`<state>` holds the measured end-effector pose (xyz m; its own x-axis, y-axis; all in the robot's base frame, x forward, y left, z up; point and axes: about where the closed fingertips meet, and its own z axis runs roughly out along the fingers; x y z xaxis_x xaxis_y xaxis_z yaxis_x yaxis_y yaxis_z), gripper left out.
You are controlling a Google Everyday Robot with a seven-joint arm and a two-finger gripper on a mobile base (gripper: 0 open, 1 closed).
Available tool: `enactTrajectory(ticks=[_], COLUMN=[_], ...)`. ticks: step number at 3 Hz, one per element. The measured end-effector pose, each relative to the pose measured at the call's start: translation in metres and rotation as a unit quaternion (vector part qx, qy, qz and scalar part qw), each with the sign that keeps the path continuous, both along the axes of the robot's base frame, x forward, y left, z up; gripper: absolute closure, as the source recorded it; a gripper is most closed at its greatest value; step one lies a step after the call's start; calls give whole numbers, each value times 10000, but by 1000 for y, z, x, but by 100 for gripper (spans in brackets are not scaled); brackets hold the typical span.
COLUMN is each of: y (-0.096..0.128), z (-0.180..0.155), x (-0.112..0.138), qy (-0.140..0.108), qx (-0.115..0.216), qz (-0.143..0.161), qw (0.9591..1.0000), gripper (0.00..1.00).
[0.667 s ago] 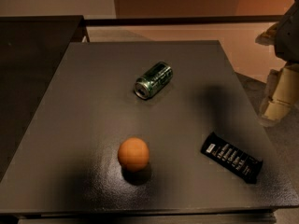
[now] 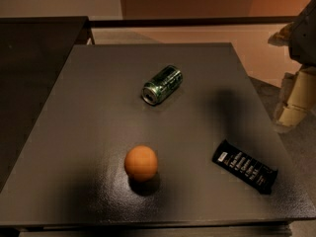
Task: Place green can upright
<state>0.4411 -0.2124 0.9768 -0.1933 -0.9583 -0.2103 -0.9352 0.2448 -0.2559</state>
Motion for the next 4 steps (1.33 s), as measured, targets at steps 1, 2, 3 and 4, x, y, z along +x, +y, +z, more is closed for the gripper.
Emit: enactTrajectory(ticks=[1, 2, 3, 4], y=[16, 38, 69, 100], z=[-6, -15, -28, -38], x=[16, 41, 70, 98], qy=[-45, -114, -184, -247], qx=[52, 75, -87, -324], qz=[511, 1214, 2053, 2702], qw=[9987, 9925, 9785, 9619], gripper=[0, 0, 0, 0])
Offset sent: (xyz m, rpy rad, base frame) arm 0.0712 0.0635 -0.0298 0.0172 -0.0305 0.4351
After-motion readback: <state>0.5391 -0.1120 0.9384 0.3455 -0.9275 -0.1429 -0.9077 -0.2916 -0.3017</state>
